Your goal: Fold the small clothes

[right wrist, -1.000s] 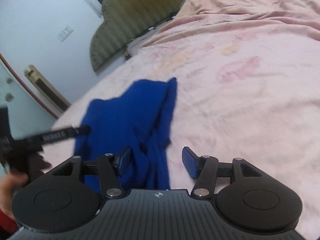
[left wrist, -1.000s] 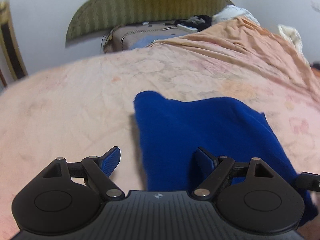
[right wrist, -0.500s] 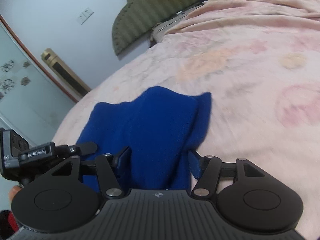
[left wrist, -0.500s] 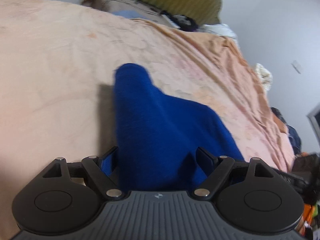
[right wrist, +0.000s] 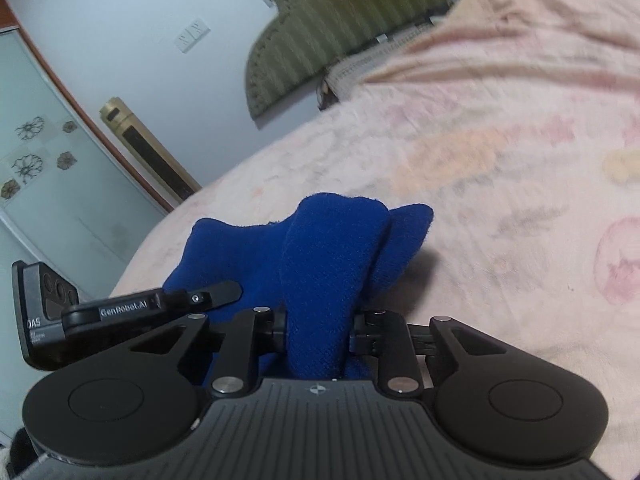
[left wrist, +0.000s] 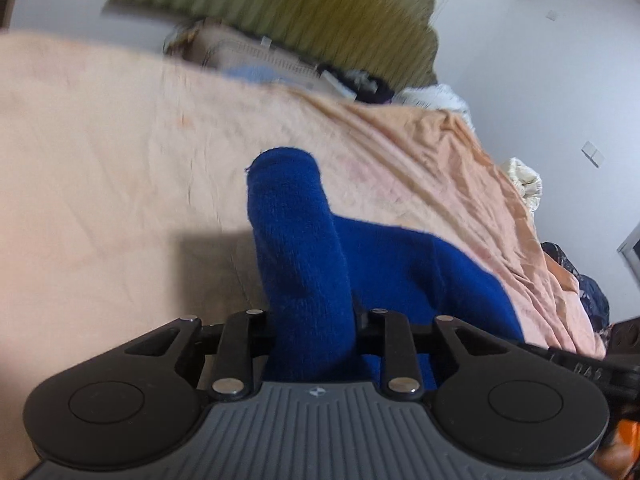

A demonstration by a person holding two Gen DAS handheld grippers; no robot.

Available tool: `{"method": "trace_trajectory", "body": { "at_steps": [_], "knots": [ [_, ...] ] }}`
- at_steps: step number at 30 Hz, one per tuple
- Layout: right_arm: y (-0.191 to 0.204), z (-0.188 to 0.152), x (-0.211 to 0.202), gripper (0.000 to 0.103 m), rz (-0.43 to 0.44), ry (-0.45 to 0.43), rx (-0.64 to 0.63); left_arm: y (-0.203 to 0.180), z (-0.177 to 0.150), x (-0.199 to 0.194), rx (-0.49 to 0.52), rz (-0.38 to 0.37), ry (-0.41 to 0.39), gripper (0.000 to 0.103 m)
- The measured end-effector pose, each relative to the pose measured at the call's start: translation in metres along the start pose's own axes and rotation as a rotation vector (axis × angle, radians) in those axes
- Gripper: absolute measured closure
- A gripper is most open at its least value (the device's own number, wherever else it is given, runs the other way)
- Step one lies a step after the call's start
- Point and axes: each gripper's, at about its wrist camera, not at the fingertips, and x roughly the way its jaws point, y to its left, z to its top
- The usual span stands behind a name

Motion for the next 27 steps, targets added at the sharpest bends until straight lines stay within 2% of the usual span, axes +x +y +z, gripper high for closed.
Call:
{"method": "trace_trajectory", "body": {
  "at_steps": [4,7,9,11,15,16,17,19,20,21,22,23,24,27],
  "knots": [
    [0.026,-0.001,-0.036,0.077,0.054,-0.053,-0.019,-0.019,-0.002,-0.058,0.058,-0.006,-0.094,0.077],
    [0.046,-0.005,-0.067,0.077,0.103,-0.07,-0.035,-0.027,-0.004,-0.11,0.096,-0.01,-0.162,0.081],
    [0.057,-0.007,-0.088,0.077,0.171,-0.063,-0.016,-0.029,-0.004,-0.145,0.111,-0.017,-0.219,0.083],
    [0.067,-0.007,-0.104,0.077,0.242,-0.057,0.007,-0.027,-0.001,-0.176,0.111,-0.054,-0.269,0.084],
    [0.071,0.003,-0.118,0.087,0.408,-0.051,0.079,-0.018,0.015,-0.191,0.082,-0.073,-0.26,0.084],
    [0.072,0.005,-0.119,0.089,0.402,-0.059,0.073,-0.014,0.016,-0.189,0.074,-0.06,-0.259,0.084],
    [0.074,0.007,-0.119,0.094,0.342,-0.079,0.037,-0.01,0.016,-0.184,0.058,-0.041,-0.252,0.084],
    [0.077,0.009,-0.113,0.093,0.089,-0.122,-0.073,0.005,0.016,-0.162,0.01,-0.044,-0.169,0.082],
    [0.073,0.008,-0.106,0.082,-0.018,-0.123,-0.103,0.013,0.015,-0.15,-0.036,-0.036,-0.125,0.075],
    [0.065,0.007,-0.098,0.081,-0.134,-0.132,-0.127,0.023,0.013,-0.133,-0.087,-0.026,-0.07,0.071],
    [0.057,0.005,-0.093,0.079,-0.219,-0.137,-0.136,0.03,0.01,-0.117,-0.115,-0.02,-0.022,0.063],
    [0.047,0.003,-0.088,0.079,-0.285,-0.129,-0.125,0.036,0.006,-0.1,-0.141,0.001,0.021,0.061],
    [0.037,0.001,-0.086,0.079,-0.299,-0.118,-0.093,0.037,0.001,-0.088,-0.145,0.019,0.055,0.061],
    [0.024,-0.005,-0.086,0.075,-0.198,-0.086,-0.035,0.031,-0.012,-0.061,-0.115,0.044,0.106,0.06]
  ]
}}
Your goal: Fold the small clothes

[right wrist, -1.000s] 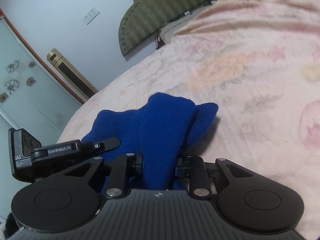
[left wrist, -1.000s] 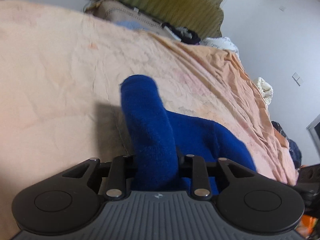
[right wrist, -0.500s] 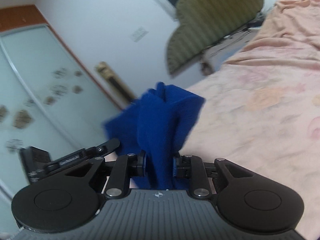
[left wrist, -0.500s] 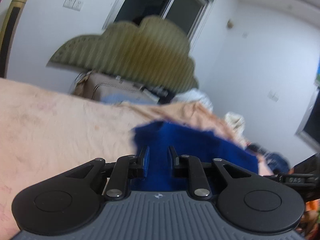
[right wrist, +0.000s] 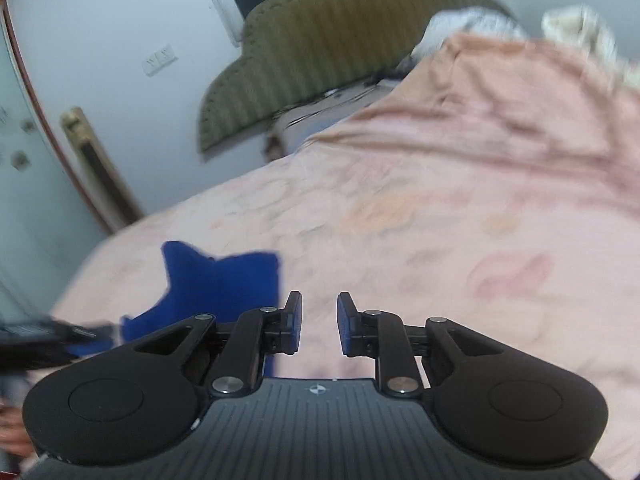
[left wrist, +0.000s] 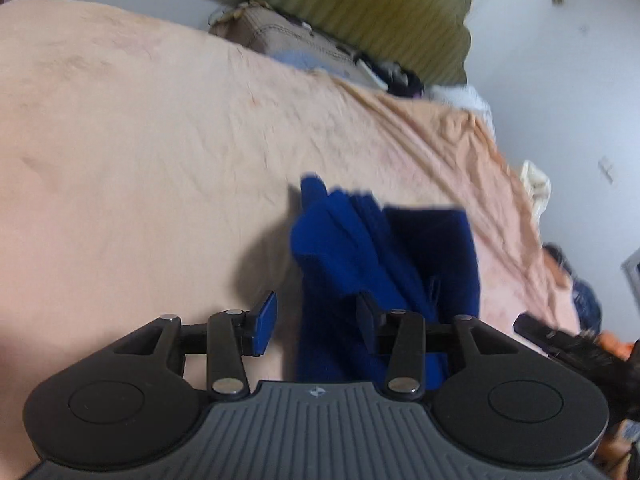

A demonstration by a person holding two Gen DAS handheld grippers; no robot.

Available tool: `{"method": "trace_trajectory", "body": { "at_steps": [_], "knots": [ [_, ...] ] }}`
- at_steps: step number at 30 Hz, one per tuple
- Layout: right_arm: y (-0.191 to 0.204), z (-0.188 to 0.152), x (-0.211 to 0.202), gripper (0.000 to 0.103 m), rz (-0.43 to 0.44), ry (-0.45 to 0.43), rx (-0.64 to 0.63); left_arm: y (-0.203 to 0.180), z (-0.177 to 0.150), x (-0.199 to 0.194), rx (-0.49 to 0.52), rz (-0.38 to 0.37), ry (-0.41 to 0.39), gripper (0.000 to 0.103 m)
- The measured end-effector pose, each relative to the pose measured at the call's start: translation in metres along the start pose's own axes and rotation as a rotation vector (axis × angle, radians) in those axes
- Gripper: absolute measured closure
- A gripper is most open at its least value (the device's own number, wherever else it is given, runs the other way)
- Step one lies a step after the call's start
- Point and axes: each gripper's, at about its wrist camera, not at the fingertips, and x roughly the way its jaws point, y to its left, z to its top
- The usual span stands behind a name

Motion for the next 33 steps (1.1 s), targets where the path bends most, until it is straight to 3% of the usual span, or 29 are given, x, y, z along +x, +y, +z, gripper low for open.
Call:
{"method": "trace_trajectory", "body": {
  "at_steps": [1,3,5,8,12,14,16,18,20,22,23,25,28,30,33],
  "knots": [
    [-0.001,-0.001,0.002,0.063,0.01,0.009,-0.001,-0.003,-0.003,0.002,0.0,-0.004,-0.002,0.061],
    [0.002,0.002,0.004,0.051,0.026,0.018,-0.014,-0.008,-0.004,0.004,-0.003,-0.024,-0.025,0.061],
    [0.008,0.003,0.006,0.032,0.076,0.027,-0.042,-0.013,0.001,0.005,-0.017,-0.052,-0.044,0.06],
    [0.024,-0.007,0.016,0.03,0.095,0.069,-0.076,-0.032,0.009,0.015,-0.013,-0.093,-0.034,0.052],
    [0.013,-0.024,0.027,0.029,0.159,0.172,-0.007,-0.079,0.014,0.034,0.087,-0.136,-0.023,0.052],
    [0.001,-0.034,0.025,0.029,0.188,0.206,0.052,-0.105,0.018,0.057,0.111,-0.217,0.037,0.051],
    [-0.015,-0.042,0.017,0.029,0.149,0.193,0.109,-0.122,0.024,0.089,0.08,-0.319,0.152,0.05],
    [-0.036,-0.045,0.001,0.029,0.054,0.148,0.182,-0.129,0.026,0.112,-0.004,-0.386,0.228,0.05],
    [-0.054,-0.046,-0.02,0.027,-0.032,0.074,0.242,-0.131,0.029,0.108,-0.064,-0.451,0.221,0.05],
    [-0.055,-0.045,-0.042,0.027,-0.092,0.01,0.207,-0.128,0.034,0.082,-0.044,-0.497,0.129,0.049],
    [-0.047,-0.044,-0.05,0.028,-0.102,-0.01,0.15,-0.126,0.038,0.067,-0.018,-0.485,0.074,0.041],
    [-0.025,-0.043,-0.053,0.028,-0.082,-0.008,0.035,-0.121,0.045,0.034,0.039,-0.378,-0.036,0.03],
    [0.021,-0.045,-0.036,0.025,-0.017,0.035,-0.156,-0.105,0.045,-0.003,0.101,-0.165,-0.175,0.028],
    [0.057,-0.052,-0.019,0.025,0.013,0.059,-0.284,-0.087,0.043,-0.018,0.091,-0.051,-0.215,0.028],
    [0.117,-0.075,0.004,0.025,0.077,0.104,-0.499,-0.053,0.04,-0.027,0.033,0.062,-0.211,0.028]
  ]
}}
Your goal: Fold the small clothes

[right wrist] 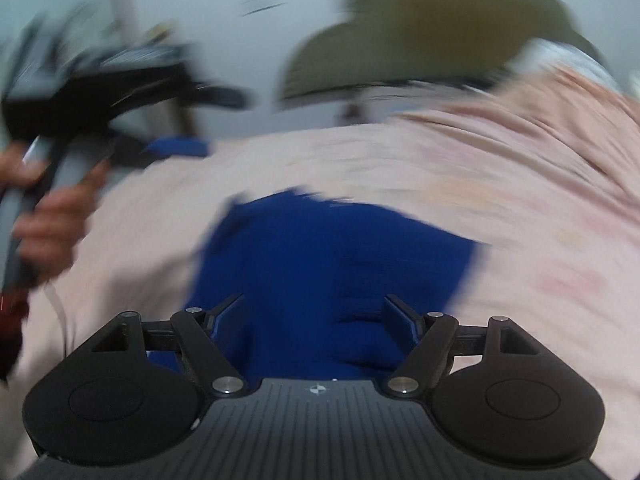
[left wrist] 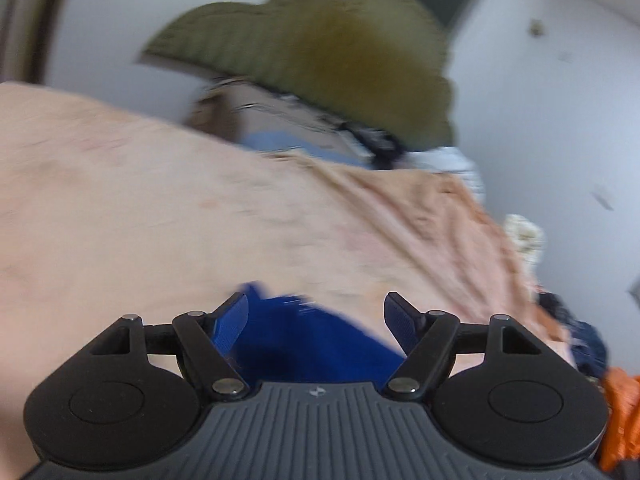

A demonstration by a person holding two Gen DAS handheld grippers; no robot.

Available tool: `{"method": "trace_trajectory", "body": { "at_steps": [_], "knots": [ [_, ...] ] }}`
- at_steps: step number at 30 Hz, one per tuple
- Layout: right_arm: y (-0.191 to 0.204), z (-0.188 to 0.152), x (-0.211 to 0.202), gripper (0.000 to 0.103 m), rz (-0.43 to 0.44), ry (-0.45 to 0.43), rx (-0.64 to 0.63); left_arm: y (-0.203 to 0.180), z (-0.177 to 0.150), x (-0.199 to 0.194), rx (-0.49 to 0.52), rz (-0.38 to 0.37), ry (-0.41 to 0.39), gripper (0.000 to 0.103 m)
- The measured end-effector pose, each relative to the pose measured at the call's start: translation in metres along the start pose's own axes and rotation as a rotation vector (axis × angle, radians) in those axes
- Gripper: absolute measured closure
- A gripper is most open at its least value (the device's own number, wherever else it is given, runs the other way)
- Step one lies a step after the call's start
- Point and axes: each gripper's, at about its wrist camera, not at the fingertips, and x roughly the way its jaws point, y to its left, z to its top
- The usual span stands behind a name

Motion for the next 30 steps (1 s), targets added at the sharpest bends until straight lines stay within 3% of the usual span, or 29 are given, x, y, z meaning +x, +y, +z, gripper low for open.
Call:
{"method": "trace_trajectory", "body": {
  "at_steps": [2,4,6,8,12,14,15,17,21,23,25,27,28,29,30],
  "knots": [
    [0.042,-0.004,0.014,0.019,-0.032,0.016,-0.174,0.018,-0.006,-0.001,-0.032,0.072,0.024,0.028],
    [0.066,-0.009,0.03,0.018,-0.186,0.025,-0.314,0.03,-0.008,0.003,-0.046,0.085,0.06,0.028],
    [0.056,-0.017,0.038,0.018,-0.367,0.041,-0.33,0.035,-0.015,0.009,-0.058,0.054,0.106,0.028],
    [0.018,-0.018,0.022,0.01,-0.348,0.031,-0.141,0.034,-0.021,0.013,-0.051,0.016,0.132,0.028],
    [-0.091,-0.038,-0.024,0.009,-0.298,0.004,0.438,0.037,-0.028,0.016,-0.022,0.03,0.148,0.028],
    [-0.123,-0.05,-0.041,0.02,-0.305,-0.039,0.65,0.035,-0.031,0.022,-0.02,0.011,0.171,0.028],
    [-0.124,-0.047,-0.048,0.022,-0.328,-0.066,0.648,0.033,-0.034,0.026,-0.009,0.004,0.186,0.028],
    [-0.102,-0.033,-0.05,0.022,-0.324,-0.09,0.499,0.027,-0.04,0.033,0.012,0.007,0.199,0.028],
    [-0.034,0.001,-0.015,0.02,-0.04,-0.068,0.196,0.025,-0.036,0.042,-0.062,-0.084,0.188,0.028],
    [-0.008,0.011,0.011,0.023,0.027,-0.027,0.095,0.024,-0.029,0.046,-0.106,-0.126,0.191,0.028],
    [0.012,0.019,0.035,0.022,-0.053,-0.023,0.02,0.019,-0.02,0.045,-0.106,-0.147,0.162,0.028],
    [0.009,0.026,0.059,0.023,-0.109,0.0,0.039,0.012,-0.014,0.04,-0.094,-0.136,0.117,0.028],
    [0.005,0.025,0.066,0.034,-0.107,0.009,0.073,0.009,-0.013,0.037,-0.088,-0.134,0.095,0.028],
    [-0.006,0.026,0.07,0.059,-0.096,0.017,0.112,0.006,-0.012,0.034,-0.077,-0.131,0.079,0.028],
    [-0.015,0.026,0.071,0.071,-0.083,0.016,0.163,0.004,-0.012,0.031,-0.062,-0.126,0.07,0.028]
  ]
}}
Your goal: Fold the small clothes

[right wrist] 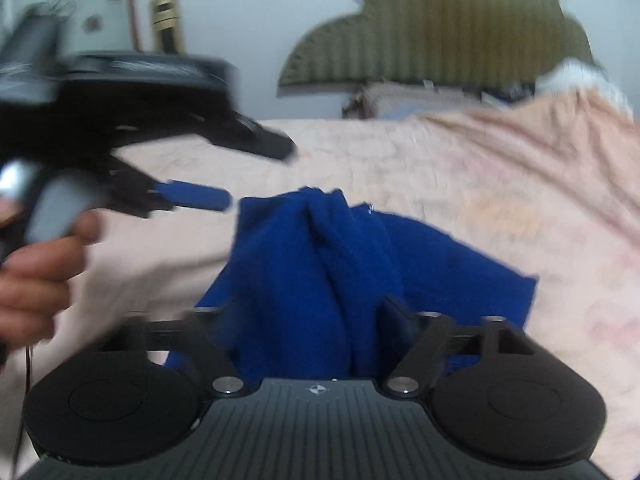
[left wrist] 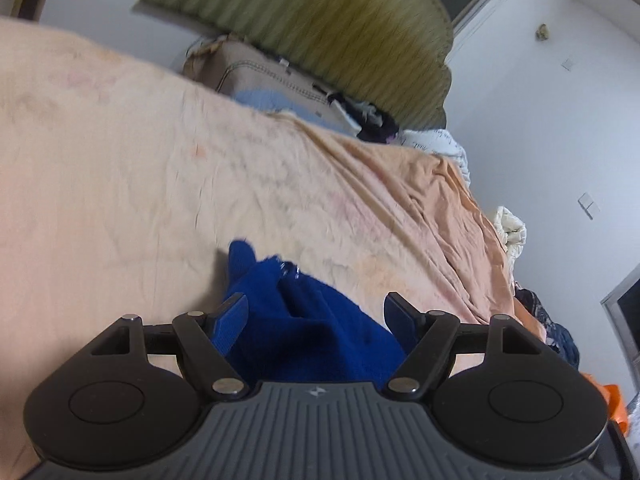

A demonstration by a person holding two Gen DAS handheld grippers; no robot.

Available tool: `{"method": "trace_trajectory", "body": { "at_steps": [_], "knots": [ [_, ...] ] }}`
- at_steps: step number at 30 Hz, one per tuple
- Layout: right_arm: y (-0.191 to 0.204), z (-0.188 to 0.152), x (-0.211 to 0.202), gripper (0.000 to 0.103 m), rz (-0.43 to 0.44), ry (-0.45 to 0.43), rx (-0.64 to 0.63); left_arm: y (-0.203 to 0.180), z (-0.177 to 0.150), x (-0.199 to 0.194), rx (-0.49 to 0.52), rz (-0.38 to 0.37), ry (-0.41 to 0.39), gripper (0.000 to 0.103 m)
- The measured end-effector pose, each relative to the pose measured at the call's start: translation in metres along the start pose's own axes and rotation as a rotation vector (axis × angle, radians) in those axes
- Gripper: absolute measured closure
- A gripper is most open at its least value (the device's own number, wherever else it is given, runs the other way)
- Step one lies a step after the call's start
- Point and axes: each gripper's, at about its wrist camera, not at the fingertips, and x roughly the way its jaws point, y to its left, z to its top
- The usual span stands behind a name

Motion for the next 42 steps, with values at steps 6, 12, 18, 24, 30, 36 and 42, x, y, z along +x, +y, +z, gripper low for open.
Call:
{"method": "trace_trajectory", "body": {
  "at_steps": [6,12,18,24,30,36,42],
  "knots": [
    [-0.104,-0.03,-0.037,0.06,-0.146,-0.057,0.495,0.006,-0.009,0.002,0.063,0.035,0.033,0.028],
    [-0.078,-0.024,-0.071,0.042,-0.098,-0.173,0.319,0.01,-0.021,0.026,0.07,0.084,0.099,0.028],
    [-0.064,-0.021,-0.016,0.029,-0.143,0.002,0.176,0.024,-0.022,0.037,0.062,0.092,0.156,0.028],
    [-0.161,-0.031,-0.022,0.004,0.068,0.001,0.569,0.062,-0.015,0.059,-0.087,-0.04,0.227,0.018],
    [-0.18,-0.02,0.021,0.001,0.366,0.085,0.571,0.073,-0.017,0.083,-0.185,-0.284,0.292,0.013],
    [-0.146,0.005,0.048,0.005,0.305,0.065,0.369,0.056,-0.026,0.085,-0.084,-0.277,0.244,0.02],
    [-0.143,0.01,0.06,0.072,0.232,0.065,0.4,0.049,-0.035,0.072,-0.036,-0.197,0.178,0.075]
  ]
}}
